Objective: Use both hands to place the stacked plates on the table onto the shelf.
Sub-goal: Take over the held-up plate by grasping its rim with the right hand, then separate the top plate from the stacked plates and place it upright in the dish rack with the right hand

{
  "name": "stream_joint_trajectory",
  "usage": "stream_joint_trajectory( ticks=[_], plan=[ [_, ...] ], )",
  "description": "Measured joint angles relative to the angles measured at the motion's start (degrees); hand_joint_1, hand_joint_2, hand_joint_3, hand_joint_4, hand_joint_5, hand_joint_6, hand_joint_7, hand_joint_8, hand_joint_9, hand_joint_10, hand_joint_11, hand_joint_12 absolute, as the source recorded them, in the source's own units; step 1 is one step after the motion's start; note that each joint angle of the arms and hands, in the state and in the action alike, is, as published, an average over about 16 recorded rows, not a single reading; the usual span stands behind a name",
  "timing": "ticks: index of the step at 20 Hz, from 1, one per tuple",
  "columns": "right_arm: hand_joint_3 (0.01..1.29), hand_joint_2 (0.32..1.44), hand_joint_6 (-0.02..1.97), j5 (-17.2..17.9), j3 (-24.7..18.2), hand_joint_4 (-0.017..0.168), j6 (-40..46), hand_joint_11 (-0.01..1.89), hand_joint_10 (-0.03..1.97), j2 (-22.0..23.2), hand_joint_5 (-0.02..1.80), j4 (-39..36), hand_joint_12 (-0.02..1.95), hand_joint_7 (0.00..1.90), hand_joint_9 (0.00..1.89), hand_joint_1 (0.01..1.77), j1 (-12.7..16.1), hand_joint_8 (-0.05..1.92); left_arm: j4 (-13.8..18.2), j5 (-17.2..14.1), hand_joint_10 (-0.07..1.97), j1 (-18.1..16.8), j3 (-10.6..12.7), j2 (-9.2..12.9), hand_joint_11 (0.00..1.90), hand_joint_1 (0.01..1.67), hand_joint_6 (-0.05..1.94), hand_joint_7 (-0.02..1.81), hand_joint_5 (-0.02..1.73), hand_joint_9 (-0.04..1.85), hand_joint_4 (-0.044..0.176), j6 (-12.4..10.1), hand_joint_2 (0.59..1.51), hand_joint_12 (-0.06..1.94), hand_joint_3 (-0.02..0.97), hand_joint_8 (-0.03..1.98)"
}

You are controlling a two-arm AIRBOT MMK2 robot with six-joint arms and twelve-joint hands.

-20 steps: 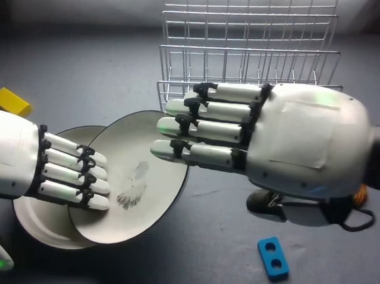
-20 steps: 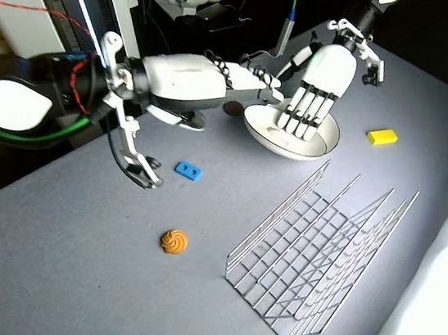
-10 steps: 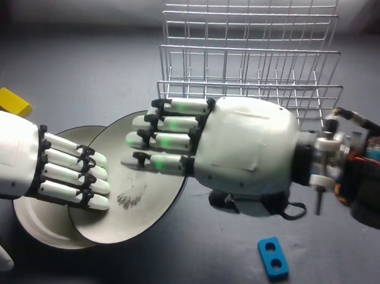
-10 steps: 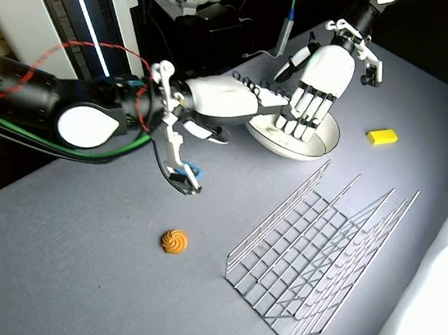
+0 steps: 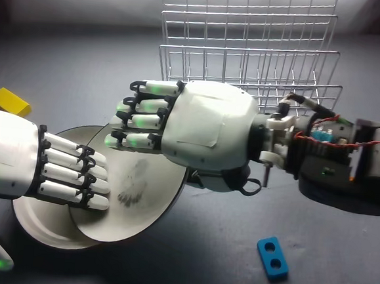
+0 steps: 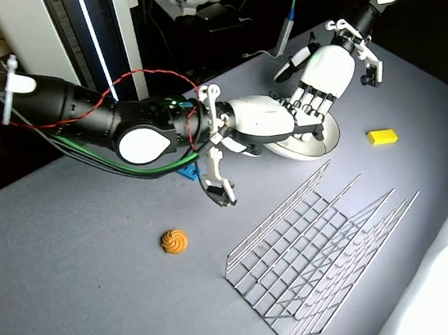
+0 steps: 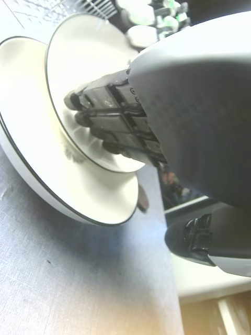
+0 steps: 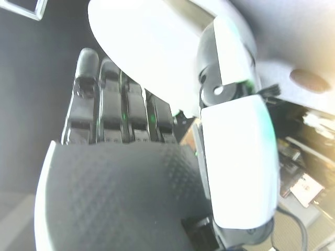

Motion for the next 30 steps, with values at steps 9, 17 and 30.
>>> stream_joint_trajectory(
  ticks=[9,17,30],
  plan=[
    [0.02,1.11,0.08,0.79,2.49,0.005,-0.36,0.14,0.05,-3.02,0.5,0.41,1.16,0.51,0.51,1.17,-0.31,0.01,0.22,-0.08,0.01,-0.06,0.07,0.0,0.01,0.01,-0.01,-0.01,0.0,0.02,-0.002,0.0,1.121,0.0,0.018,-0.02],
    [0.01,1.04,0.46,2.96,2.54,0.005,-0.88,0.51,0.07,-3.44,0.72,0.07,1.16,0.82,0.91,1.19,-0.93,0.25,0.63,-0.27,0.01,-0.64,0.27,0.04,0.01,0.02,0.0,0.0,-0.01,0.02,-0.005,-0.31,1.122,0.0,0.018,-0.01],
    [0.01,0.95,0.82,4.65,1.5,0.014,-1.56,0.87,0.03,-3.33,0.86,0.22,1.0,0.99,1.24,1.18,-0.68,0.73,0.94,-2.51,0.01,-7.34,1.82,1.87,0.01,0.01,0.01,0.02,0.01,0.02,-0.001,-3.32,1.123,0.0,0.018,-0.01]
  ],
)
